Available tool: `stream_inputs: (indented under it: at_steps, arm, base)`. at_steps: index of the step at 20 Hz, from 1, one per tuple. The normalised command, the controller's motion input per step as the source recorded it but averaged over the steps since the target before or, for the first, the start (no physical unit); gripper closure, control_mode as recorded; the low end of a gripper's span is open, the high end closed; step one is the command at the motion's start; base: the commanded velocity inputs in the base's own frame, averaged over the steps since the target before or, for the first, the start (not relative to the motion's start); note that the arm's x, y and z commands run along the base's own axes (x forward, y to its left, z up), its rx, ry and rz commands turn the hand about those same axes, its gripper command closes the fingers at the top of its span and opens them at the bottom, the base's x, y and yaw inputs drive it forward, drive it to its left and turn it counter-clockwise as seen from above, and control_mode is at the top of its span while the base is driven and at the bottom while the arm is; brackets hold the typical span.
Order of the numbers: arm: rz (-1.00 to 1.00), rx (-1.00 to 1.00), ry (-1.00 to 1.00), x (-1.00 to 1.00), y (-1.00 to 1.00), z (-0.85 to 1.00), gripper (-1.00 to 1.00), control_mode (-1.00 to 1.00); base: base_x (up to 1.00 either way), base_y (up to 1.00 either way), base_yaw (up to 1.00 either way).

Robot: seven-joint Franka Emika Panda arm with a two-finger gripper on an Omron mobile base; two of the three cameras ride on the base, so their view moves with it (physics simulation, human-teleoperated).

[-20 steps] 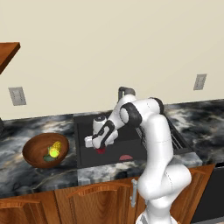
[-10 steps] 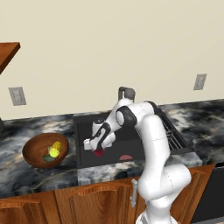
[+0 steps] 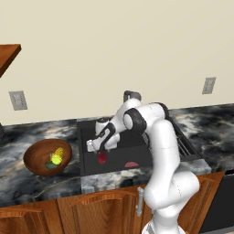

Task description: There is a mixed pile of frozen fruits and vegetables on the counter. Locate all the frozen vegetables and place the items in a bowl on the counter. Take all the frozen fruits and defrost them in a running sink.

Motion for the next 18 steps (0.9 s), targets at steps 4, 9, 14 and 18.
stream_inputs:
  at_steps: [4,9,14,18]
  arm:
    - [0.0,0.0,0.0,-0.17,-0.05,0.71,-1.0,-1.0]
    - [0.0,0.0,0.0,-0.28,-0.12,0.77,-1.0,-1.0]
    - [0.01,0.0,0.12,-0.22,-0.26,0.79,-1.0,-1.0]
    - [0.0,0.0,0.13,-0.3,-0.19,0.9,-1.0,-1.0]
  base:
    - [0.0,0.0,0.0]
    - [0.0,0.0,0.0]
    - [0.0,0.0,0.0]
    - [0.0,0.0,0.0]
